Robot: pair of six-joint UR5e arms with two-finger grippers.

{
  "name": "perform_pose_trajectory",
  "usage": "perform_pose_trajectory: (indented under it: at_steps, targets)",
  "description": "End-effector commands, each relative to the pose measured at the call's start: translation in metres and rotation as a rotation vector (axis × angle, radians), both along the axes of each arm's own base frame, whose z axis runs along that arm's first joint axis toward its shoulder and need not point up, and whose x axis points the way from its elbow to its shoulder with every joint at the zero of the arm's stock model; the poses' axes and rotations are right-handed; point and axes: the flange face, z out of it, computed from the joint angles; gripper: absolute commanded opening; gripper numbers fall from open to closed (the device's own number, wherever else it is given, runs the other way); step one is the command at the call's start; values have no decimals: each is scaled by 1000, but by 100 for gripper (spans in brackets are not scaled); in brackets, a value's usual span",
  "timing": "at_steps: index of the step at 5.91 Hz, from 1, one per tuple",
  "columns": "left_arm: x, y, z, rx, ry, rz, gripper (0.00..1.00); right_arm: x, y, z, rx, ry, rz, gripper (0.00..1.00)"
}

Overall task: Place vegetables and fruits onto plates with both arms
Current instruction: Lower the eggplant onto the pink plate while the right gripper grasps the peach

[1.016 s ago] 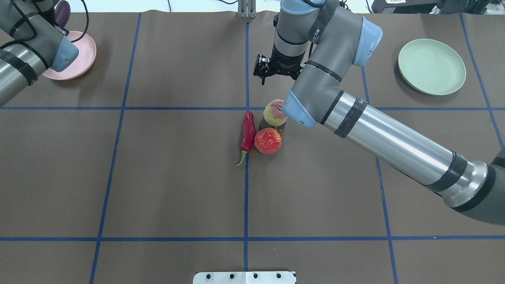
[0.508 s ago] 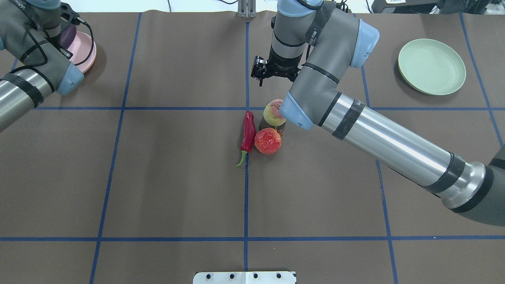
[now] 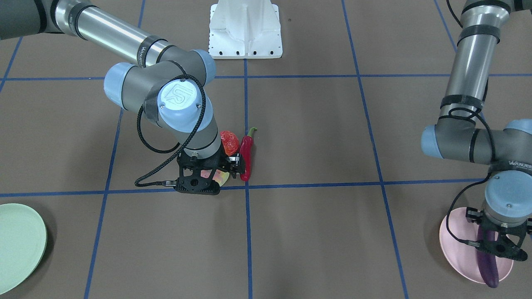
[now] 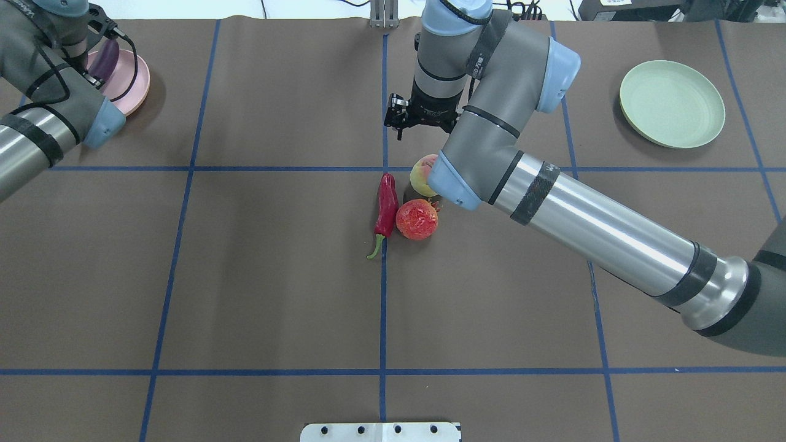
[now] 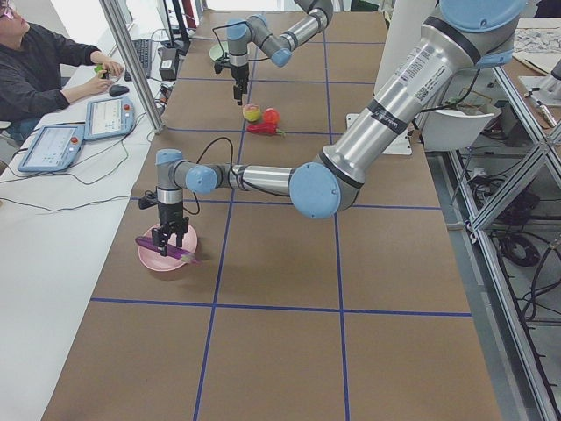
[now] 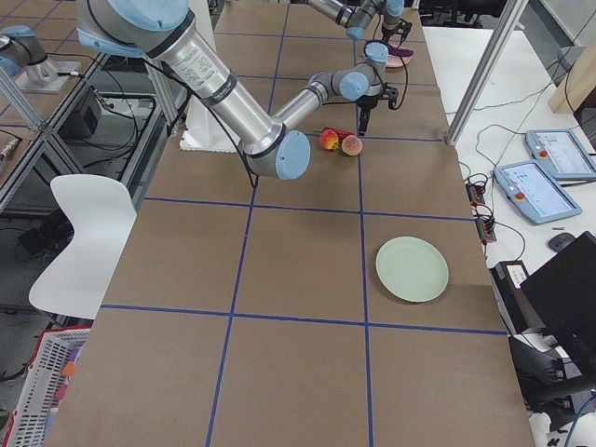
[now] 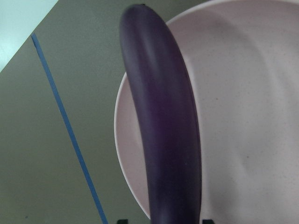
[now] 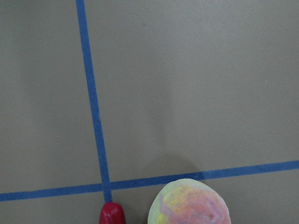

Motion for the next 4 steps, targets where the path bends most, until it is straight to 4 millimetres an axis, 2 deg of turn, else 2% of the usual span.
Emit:
perform_pose_trajectory:
  at_steps: [1,2,4]
  targets:
    - [-4,-5,-30,34,39,-11,100,-15,10,6,22,25,-8,100]
    - [-10,-7,-39,4,128,-12,100,-30,15,14,41,62,-9,100]
    - [-8,-7,-47,-2,156,-29,100,-35,18,25,51,88,-29,100]
